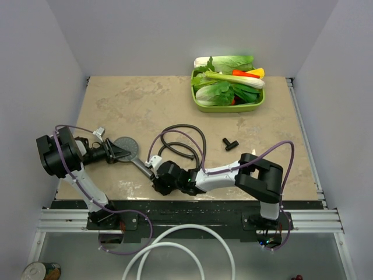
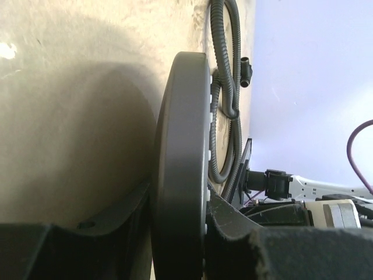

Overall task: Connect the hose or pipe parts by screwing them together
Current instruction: Install the bathroom fixture on the pipeline.

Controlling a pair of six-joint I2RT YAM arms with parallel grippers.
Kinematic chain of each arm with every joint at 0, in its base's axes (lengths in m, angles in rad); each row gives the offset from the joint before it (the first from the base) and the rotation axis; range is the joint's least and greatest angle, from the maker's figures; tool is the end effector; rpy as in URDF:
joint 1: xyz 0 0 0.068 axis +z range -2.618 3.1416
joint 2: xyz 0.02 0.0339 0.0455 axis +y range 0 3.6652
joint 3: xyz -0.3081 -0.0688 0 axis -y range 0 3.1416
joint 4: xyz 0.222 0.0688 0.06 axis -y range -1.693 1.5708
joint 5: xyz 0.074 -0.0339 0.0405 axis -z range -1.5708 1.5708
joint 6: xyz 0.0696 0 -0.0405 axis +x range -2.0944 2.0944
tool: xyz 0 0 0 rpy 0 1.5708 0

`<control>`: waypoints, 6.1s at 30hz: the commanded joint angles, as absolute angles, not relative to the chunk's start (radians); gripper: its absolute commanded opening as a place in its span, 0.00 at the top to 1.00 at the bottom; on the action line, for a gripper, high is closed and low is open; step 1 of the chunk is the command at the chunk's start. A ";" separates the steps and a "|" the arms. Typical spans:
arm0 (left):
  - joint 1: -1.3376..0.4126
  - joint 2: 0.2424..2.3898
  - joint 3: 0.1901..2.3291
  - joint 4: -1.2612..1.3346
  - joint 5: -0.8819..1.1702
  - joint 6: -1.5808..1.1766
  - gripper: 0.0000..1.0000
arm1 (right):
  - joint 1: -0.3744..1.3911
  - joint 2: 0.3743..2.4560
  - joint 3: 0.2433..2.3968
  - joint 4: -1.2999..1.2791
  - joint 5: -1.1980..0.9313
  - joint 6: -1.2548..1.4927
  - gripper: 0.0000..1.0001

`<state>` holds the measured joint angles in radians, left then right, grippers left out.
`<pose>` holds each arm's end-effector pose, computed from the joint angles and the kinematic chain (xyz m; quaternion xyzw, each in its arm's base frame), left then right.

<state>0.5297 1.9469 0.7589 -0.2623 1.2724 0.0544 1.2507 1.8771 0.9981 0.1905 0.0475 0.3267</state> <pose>0.2779 0.0856 0.1228 -0.1542 0.7888 -0.5540 0.2171 0.1326 0.3896 0.1834 -0.3939 0.8138 0.2877 0.3161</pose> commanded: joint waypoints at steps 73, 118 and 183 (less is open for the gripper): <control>0.519 2.037 0.822 -0.304 1.210 0.080 1.00 | 1.261 1.888 1.117 -0.044 0.288 0.405 0.98; 0.517 1.944 0.787 -0.244 1.183 0.069 1.00 | 1.261 1.884 1.167 0.092 0.313 0.408 0.96; 0.514 1.887 0.779 -0.278 1.213 0.114 1.00 | 1.123 1.738 1.063 0.213 0.230 0.477 0.01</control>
